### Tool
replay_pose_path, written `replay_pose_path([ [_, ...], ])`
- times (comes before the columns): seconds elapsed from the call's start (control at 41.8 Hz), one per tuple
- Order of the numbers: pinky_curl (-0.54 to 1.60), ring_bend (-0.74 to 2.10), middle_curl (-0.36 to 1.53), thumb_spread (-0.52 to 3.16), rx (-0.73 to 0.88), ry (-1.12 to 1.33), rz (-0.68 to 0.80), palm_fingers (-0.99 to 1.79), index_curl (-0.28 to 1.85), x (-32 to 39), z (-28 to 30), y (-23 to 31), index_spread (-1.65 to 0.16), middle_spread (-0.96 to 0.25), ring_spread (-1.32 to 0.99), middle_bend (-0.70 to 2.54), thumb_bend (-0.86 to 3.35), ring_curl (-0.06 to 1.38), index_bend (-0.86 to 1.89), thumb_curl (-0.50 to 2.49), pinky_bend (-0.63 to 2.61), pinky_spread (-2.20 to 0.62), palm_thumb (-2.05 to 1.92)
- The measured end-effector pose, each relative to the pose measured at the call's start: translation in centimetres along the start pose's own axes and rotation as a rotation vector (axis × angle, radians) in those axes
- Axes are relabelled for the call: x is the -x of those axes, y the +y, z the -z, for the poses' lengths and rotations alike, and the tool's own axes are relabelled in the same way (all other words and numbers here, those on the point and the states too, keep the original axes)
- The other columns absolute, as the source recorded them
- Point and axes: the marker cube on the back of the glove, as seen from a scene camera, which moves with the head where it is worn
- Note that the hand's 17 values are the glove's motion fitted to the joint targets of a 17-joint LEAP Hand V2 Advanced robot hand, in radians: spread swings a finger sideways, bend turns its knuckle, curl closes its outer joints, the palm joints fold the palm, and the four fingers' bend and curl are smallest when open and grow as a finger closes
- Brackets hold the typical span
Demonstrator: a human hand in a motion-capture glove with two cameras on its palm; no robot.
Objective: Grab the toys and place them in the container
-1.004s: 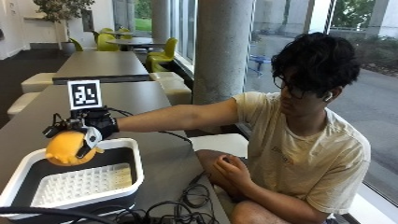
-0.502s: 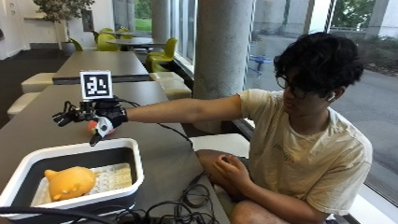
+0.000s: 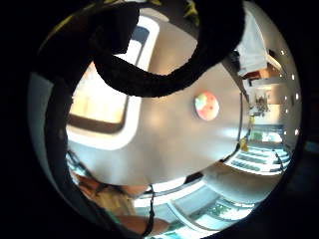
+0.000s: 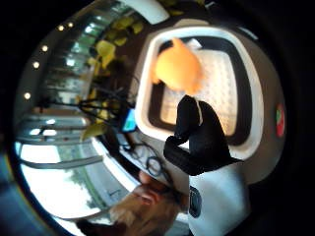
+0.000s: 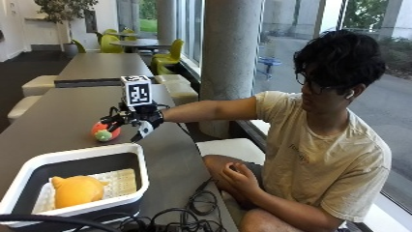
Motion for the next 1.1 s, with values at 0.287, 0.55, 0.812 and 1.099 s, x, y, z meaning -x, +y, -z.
replay_pose_path([
  [0.287, 0.34, 0.25, 0.23, 1.50, 0.007, 0.042, -0.072, -0.11, 0.37, -10.7, -5.1, 10.4, -0.27, 0.01, -0.02, 0.12, 0.00, 0.38, 0.19, 0.34, 0.99, 0.01, 0.22],
  [0.55, 0.34, 0.23, 0.21, 1.54, 0.026, 0.147, -0.201, -0.10, 0.38, -21.4, -8.8, 17.8, -0.27, 0.02, -0.02, 0.12, 0.00, 0.38, 0.19, 0.32, 0.98, 0.01, 0.20],
  [0.812, 0.34, 0.22, 0.20, 1.56, 0.005, 0.111, -0.279, -0.09, 0.39, -18.8, -6.4, 20.1, -0.27, 0.02, -0.02, 0.12, 0.00, 0.39, 0.18, 0.32, 0.98, 0.01, 0.19],
  [1.099, 0.34, 0.22, 0.19, 1.56, -0.004, 0.117, -0.284, -0.08, 0.41, -20.5, -5.3, 21.8, -0.28, 0.01, -0.02, 0.13, 0.00, 0.39, 0.19, 0.31, 0.96, 0.00, 0.18],
])
